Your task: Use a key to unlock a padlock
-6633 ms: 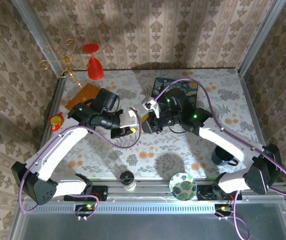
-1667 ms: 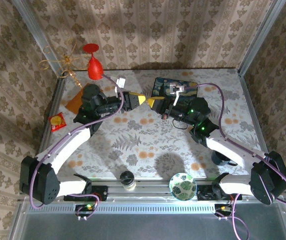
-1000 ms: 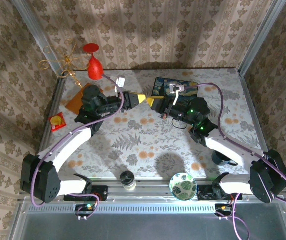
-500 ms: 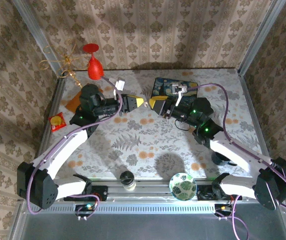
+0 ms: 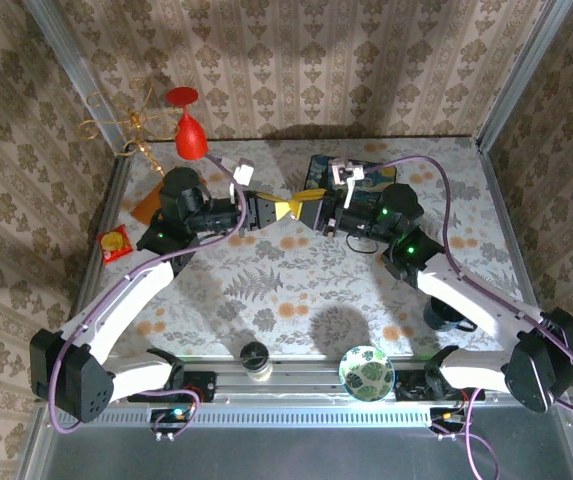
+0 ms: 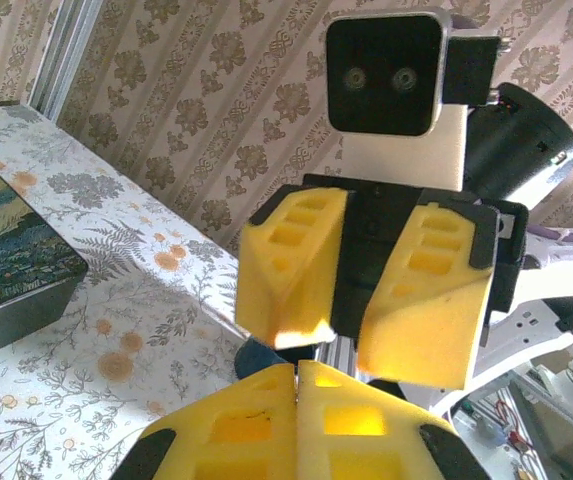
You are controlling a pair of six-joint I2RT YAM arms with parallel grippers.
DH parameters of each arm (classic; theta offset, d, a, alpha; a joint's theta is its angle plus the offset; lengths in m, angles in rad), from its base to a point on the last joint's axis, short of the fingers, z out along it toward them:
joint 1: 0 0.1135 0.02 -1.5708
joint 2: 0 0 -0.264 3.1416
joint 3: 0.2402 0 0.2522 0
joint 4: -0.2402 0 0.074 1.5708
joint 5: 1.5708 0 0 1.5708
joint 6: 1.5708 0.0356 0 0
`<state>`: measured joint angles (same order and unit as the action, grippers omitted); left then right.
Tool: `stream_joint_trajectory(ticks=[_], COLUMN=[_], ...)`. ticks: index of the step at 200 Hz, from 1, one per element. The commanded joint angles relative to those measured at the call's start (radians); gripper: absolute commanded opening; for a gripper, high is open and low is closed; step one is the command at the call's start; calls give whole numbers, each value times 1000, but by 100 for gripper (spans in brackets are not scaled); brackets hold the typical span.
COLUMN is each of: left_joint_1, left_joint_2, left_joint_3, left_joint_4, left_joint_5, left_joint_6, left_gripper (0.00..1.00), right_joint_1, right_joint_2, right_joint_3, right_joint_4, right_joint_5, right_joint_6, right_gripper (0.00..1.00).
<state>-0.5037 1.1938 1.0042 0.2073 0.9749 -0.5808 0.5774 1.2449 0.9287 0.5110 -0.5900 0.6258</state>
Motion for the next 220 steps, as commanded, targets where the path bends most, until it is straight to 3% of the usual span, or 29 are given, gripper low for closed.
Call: stream_joint_trajectory(ticks=[1,123,220], left_joint_1=[-2,-2,-4], left_joint_2=[-8,-14,-5], left_joint_3=[31,36,38], left_joint_4=[-11,-12,37], left_joint_5=[35,38,55], left_joint_6=[24,27,-2], left_gripper=[0,0,0], right_joint_1=[6,6,6], right_joint_2=[16,-71,-38], right_joint_3=[28,-42,-37], right_joint_4=[-16,-75,-81], right_joint_5=[-35,30,35], right_joint_6=[-24,-52,-40], right_gripper=[29,31,34])
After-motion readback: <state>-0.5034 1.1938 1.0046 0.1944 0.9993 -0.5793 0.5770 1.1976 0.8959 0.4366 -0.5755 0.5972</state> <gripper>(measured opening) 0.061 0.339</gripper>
